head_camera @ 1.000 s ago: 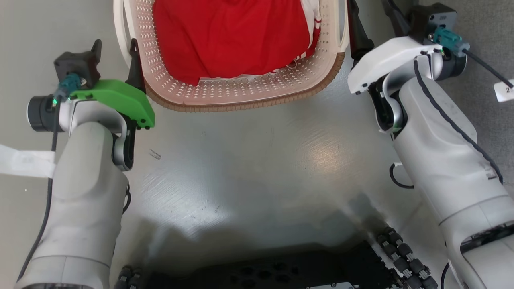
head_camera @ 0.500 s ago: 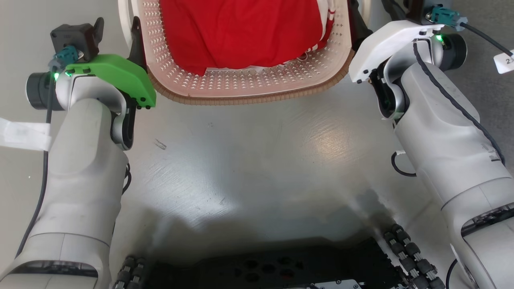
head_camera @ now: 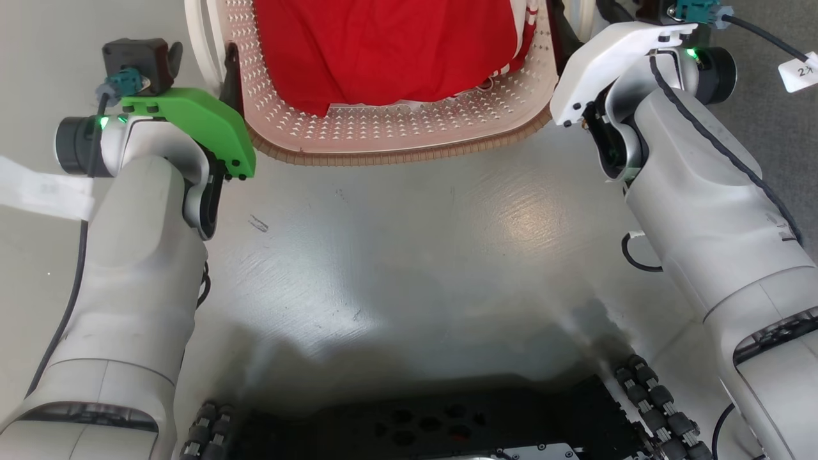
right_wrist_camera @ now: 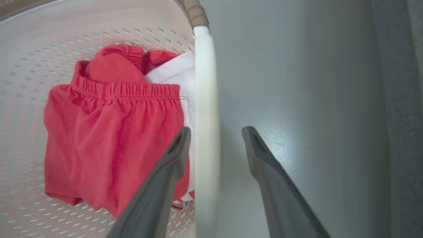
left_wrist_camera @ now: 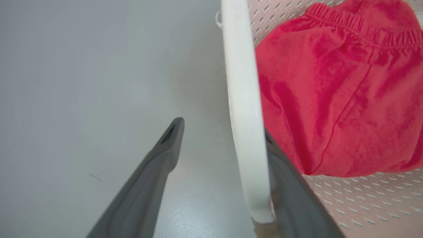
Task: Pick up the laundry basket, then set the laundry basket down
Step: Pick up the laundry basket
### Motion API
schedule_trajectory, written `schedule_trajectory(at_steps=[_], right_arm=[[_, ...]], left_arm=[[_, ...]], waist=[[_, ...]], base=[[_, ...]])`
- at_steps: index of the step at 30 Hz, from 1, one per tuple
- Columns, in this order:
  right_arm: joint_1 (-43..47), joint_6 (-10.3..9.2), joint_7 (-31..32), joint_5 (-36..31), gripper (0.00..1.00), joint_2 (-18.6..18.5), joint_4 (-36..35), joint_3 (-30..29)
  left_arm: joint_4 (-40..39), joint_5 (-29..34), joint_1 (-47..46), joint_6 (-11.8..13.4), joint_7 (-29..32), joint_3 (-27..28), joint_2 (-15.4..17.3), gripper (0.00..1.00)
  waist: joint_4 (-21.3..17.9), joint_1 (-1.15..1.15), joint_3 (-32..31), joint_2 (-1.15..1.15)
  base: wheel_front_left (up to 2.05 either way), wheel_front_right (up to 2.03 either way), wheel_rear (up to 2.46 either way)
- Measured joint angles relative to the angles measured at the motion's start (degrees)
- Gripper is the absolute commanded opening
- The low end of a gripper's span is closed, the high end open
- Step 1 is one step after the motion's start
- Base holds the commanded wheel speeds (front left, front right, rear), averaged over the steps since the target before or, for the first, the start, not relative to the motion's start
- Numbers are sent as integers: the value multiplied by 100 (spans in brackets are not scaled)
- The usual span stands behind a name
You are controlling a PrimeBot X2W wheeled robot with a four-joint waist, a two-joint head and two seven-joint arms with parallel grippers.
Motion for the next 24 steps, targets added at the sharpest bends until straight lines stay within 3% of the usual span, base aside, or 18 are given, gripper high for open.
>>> schedule_trajectory(at_steps=[1, 2, 3, 4, 5, 8, 9, 10, 11, 12, 24], right_arm=[[-10, 0, 4, 18, 80, -2, 24, 31], [-24, 0, 56, 31, 69, -3, 57, 65], [-34, 0, 70, 38, 60, -3, 81, 98], [-47, 0, 86, 53, 49, -2, 96, 126], [-73, 0, 100, 96, 46, -3, 113, 155], [-146, -1, 105, 189, 30, -3, 137, 232], [-166, -1, 119, 201, 18, -3, 144, 265], [-188, -1, 119, 211, 9, -2, 152, 296], [-209, -1, 120, 234, 7, -2, 157, 322], [-219, -1, 121, 253, 0, -4, 163, 343], [-224, -8, 116, 566, 0, 21, 314, 615]], left_arm=[[32, -8, -8, -4, 18, -26, 0, 99], [59, -9, -18, -4, 21, -51, 0, 93], [81, -19, -30, -7, 23, -73, 0, 84], [104, -48, -49, -14, 26, -97, 0, 66], [125, -90, -75, -40, 46, -124, 0, 56], [154, -165, -124, -57, 48, -200, 3, 37], [162, -175, -140, -57, 48, -222, 3, 28], [170, -198, -153, -57, 48, -238, 3, 16], [183, -218, -166, -60, 47, -259, 1, 1], [193, -227, -177, -78, 47, -288, -3, 0], [381, -433, -287, -111, -21, -497, -42, 0]], waist=[[1, 0, 5, 0], [1, 0, 10, 0], [1, 0, 14, 0], [1, 0, 19, 0], [1, 0, 24, 0], [-1, 0, 35, 0], [-2, 0, 38, 0], [-3, 0, 41, 0], [-5, 0, 43, 0], [-7, 0, 45, 0], [-46, 0, -51, 0]], base=[[0, 0, 0], [0, 0, 0], [0, 0, 0], [0, 0, 0], [0, 0, 0], [0, 0, 0], [0, 0, 0], [0, 0, 0], [0, 0, 0], [0, 0, 0], [0, 0, 0]])
